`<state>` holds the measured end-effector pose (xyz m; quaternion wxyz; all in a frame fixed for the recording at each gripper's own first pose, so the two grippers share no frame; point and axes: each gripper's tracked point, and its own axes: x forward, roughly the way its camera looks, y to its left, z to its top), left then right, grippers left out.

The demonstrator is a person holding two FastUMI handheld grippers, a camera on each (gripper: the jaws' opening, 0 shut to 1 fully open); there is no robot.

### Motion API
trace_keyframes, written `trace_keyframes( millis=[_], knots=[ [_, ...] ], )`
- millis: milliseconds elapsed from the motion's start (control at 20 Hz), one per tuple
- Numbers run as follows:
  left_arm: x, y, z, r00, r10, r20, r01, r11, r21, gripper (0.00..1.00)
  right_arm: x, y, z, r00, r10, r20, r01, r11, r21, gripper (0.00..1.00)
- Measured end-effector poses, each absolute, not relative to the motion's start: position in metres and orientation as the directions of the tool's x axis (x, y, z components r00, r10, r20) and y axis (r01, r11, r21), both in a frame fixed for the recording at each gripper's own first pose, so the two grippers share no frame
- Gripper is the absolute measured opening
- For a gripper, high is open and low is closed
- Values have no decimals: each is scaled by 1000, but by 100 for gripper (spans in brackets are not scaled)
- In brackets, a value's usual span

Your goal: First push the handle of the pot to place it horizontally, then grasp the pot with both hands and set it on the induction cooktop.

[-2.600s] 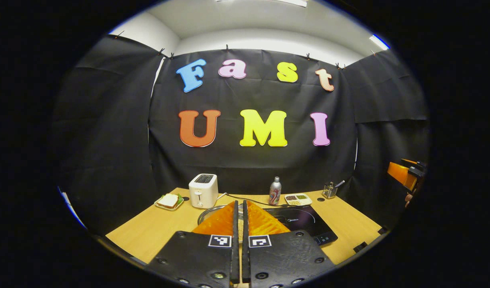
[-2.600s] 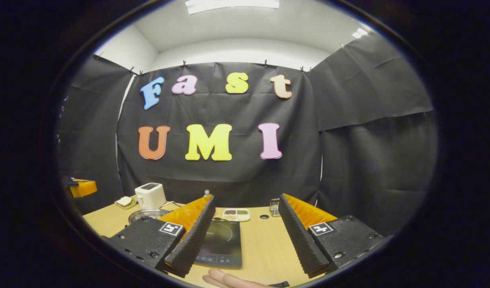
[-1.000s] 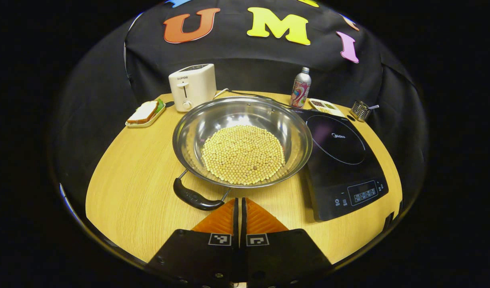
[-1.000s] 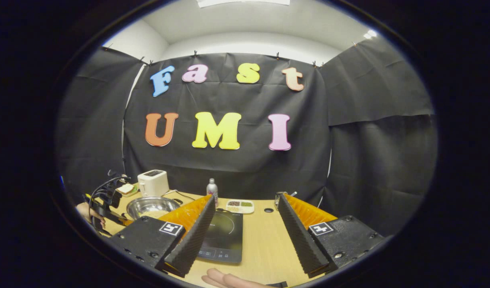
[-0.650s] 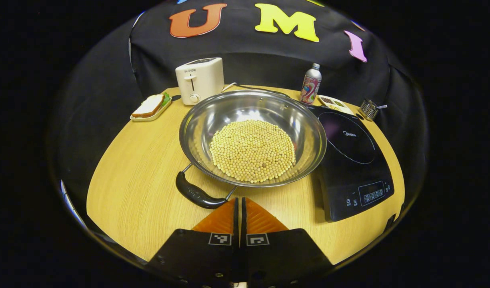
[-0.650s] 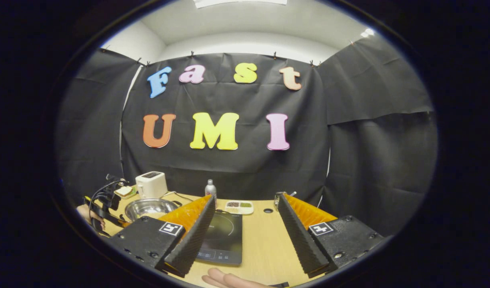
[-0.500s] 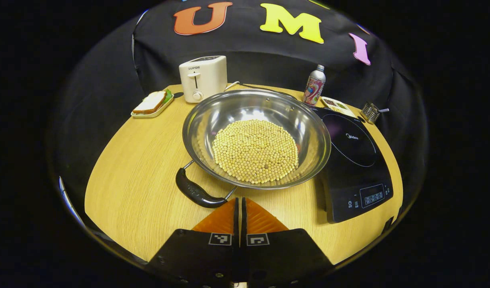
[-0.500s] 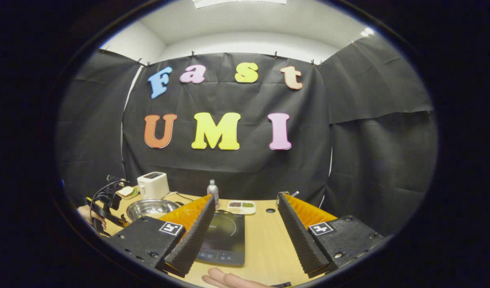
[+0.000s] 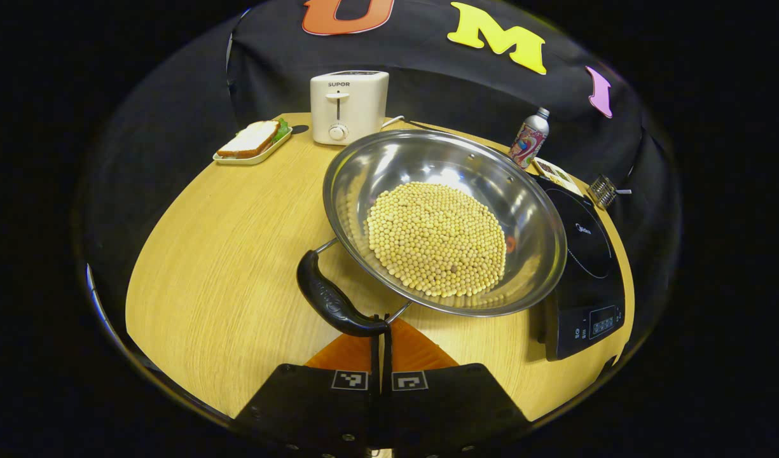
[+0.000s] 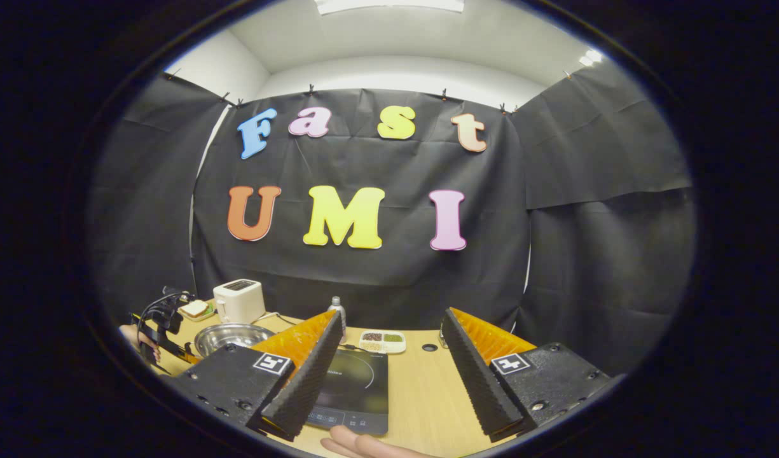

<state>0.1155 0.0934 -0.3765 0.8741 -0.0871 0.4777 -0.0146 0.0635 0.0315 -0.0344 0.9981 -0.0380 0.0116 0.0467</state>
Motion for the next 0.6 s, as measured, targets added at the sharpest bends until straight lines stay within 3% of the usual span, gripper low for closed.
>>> trace_keyframes(
  millis=[50,150,200,250,300,350,400,450,500,550,600],
  knots=[
    [117,96,-378,540,-110,-834,-60,984,-169,0,66,32,-35,995,91,-30,-93,993,-73,98],
    [118,97,-377,534,-126,-836,-51,982,-180,0,73,31,-36,995,89,-37,-91,994,-64,99],
    [119,97,-377,532,-127,-837,-43,983,-177,10,75,32,-37,995,91,-42,-93,994,-60,99],
    [120,100,-378,529,-120,-840,-42,985,-167,11,78,32,-38,995,93,-46,-95,994,-59,99],
    [123,103,-378,529,-114,-841,-49,985,-164,0,80,32,-39,995,91,-49,-93,994,-60,99],
    [125,105,-378,528,-112,-842,-58,984,-167,10,82,31,-39,995,87,-50,-90,994,-59,99],
    [128,108,-378,526,-112,-843,-65,983,-171,10,83,31,-39,995,88,-49,-91,994,-54,98],
    [131,110,-378,525,-112,-844,-72,982,-174,0,84,31,-38,995,90,-47,-93,995,-47,98],
    [135,114,-378,525,-107,-844,-78,982,-173,11,84,32,-39,995,92,-46,-94,995,-43,98],
    [139,117,-379,525,-103,-845,-80,982,-170,10,84,31,-39,995,91,-42,-93,995,-40,100],
    [143,120,-380,525,-98,-845,-85,982,-167,0,86,31,-39,995,90,-40,-92,995,-36,98]
  ],
)
